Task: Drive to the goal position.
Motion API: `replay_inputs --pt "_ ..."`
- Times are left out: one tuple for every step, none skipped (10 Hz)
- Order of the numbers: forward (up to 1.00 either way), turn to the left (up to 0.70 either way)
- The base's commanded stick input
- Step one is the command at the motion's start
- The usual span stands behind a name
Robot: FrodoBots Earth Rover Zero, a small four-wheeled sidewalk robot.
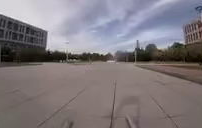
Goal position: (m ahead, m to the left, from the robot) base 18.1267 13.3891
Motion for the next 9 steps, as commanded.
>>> replay_inputs --pt "1.0 0.02" --pt "1.0 0.27" --pt "1.0 0.25" --pt "1.0 0.11" --pt "1.0 0.0" --pt "1.0 0.0" --pt "1.0 0.0" --pt "1.0 0.0" --pt "1.0 0.0"
